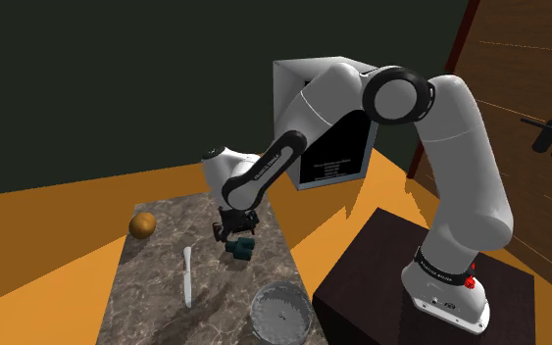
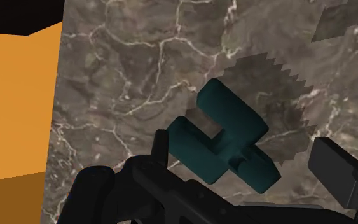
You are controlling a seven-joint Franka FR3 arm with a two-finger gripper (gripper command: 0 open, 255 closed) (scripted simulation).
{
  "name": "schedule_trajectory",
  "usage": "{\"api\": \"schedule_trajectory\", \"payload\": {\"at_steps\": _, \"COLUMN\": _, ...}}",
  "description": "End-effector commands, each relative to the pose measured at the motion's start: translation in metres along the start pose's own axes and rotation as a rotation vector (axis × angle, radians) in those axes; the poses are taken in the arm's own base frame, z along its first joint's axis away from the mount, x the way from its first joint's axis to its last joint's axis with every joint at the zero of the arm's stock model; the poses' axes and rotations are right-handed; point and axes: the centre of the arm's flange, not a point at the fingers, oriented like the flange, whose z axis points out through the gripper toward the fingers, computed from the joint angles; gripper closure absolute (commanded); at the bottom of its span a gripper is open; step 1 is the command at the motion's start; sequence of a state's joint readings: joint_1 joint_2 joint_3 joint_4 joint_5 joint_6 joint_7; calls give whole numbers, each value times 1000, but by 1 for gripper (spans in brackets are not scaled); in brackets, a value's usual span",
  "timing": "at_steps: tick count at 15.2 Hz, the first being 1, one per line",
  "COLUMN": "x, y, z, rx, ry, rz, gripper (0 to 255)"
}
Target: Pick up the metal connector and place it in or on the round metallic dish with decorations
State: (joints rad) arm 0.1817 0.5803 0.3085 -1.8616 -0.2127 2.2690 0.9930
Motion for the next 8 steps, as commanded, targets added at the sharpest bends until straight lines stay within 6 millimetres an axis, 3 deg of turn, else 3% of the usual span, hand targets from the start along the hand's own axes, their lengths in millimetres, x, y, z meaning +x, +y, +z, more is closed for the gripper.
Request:
{"api": "schedule_trajectory", "payload": {"at_steps": 1, "x": 12, "y": -14, "z": 14, "rx": -6, "ry": -1, "rz": 18, "gripper": 0}}
{"api": "schedule_trajectory", "payload": {"at_steps": 8, "x": 11, "y": -14, "z": 51, "rx": -6, "ry": -1, "rz": 18, "gripper": 0}}
